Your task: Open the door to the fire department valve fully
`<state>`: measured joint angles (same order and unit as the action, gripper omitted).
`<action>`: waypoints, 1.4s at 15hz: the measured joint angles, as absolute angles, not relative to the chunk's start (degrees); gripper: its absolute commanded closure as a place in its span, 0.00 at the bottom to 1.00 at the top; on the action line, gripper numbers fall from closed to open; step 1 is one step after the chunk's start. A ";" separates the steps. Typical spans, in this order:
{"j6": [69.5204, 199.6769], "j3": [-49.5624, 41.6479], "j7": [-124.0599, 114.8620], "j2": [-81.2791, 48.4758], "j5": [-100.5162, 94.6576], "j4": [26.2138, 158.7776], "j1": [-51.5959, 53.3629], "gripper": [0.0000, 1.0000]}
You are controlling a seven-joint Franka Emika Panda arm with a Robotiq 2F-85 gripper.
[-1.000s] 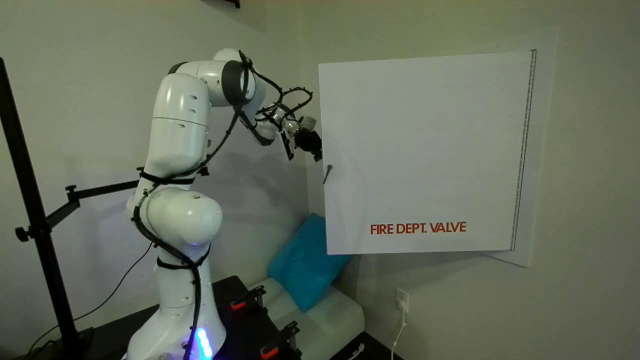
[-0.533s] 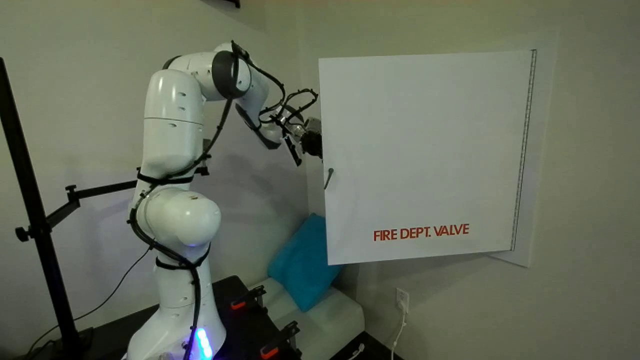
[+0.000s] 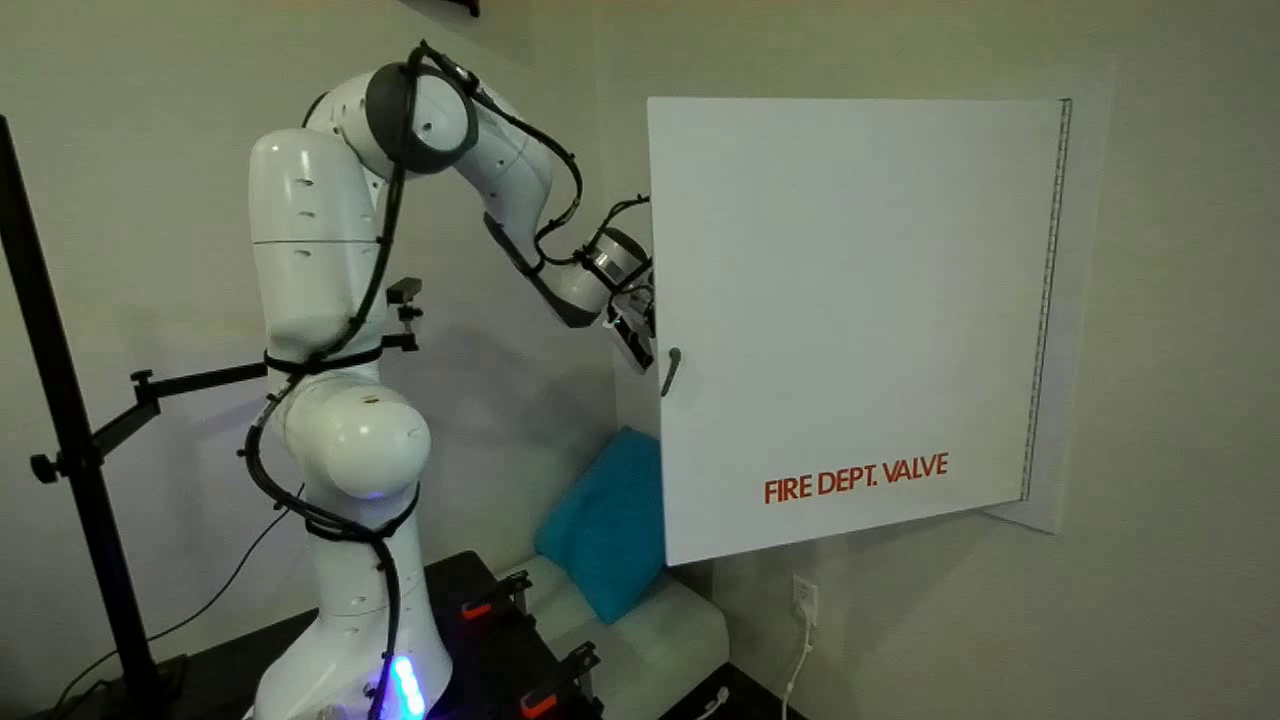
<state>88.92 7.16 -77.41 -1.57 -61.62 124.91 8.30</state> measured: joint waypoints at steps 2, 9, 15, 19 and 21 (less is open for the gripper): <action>94.80 4.68 -79.26 0.61 -64.87 129.16 5.87 1.00; 105.20 -3.68 -82.90 6.01 -73.93 138.38 -2.03 1.00; 110.90 -6.79 -83.83 8.38 -76.17 140.16 -4.89 1.00; 120.17 -6.31 -83.59 12.51 -74.90 141.54 -3.80 1.00; 124.74 -5.87 -82.01 16.43 -71.57 143.57 -2.54 1.00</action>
